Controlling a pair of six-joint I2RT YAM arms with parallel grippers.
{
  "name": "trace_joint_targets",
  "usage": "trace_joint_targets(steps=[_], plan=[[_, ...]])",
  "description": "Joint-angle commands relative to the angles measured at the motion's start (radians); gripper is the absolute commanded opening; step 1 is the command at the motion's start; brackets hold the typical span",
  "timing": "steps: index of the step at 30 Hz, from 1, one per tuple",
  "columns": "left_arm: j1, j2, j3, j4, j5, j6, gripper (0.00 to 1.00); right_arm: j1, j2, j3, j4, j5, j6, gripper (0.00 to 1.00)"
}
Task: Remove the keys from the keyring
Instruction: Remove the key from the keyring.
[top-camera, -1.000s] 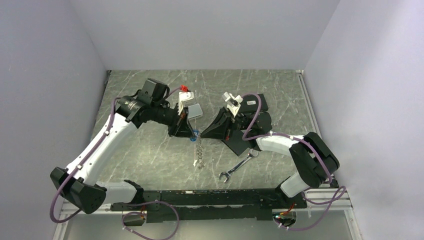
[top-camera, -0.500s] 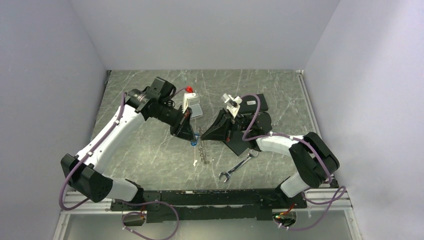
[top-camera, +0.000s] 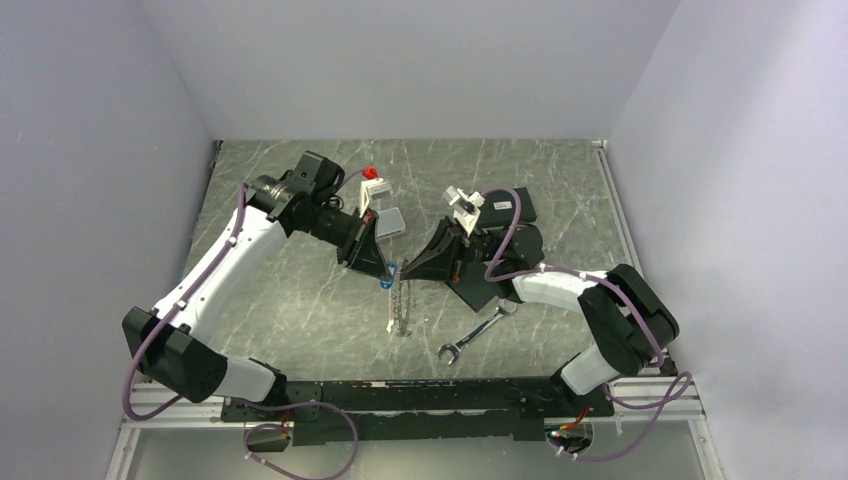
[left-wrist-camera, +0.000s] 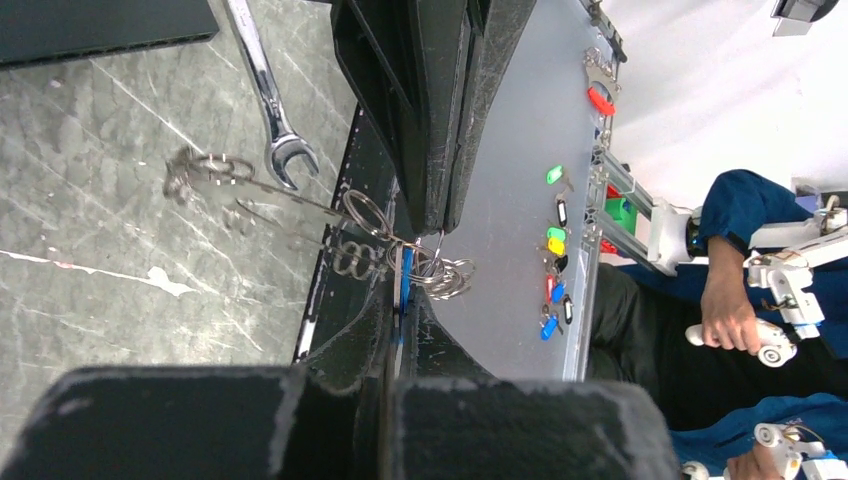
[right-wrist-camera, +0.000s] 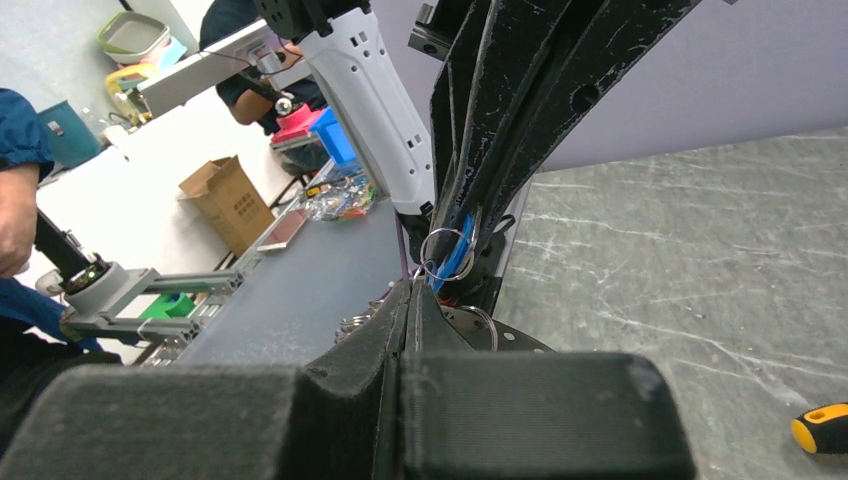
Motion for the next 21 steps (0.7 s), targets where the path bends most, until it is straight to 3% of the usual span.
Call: trace_joint_targets(steps=[1, 13, 21], plan=[[0.01, 0.001, -0.007, 0.041, 0.047, -0.053, 0.0, 0.005, -0.017, 0.002, 0.176, 0.006, -0.001, 0.0], [0.01, 0.037, -0.048, 0.12, 0.092, -0.257, 0.0, 0.015, -0.005, 0.006, 0.152, -0.014, -0.029, 0.0], [0.011, 0.014, -0.116, 0.151, 0.109, -0.285, 0.0, 0.013, 0.006, 0.006, 0.175, -0.009, -0.006, 0.0]])
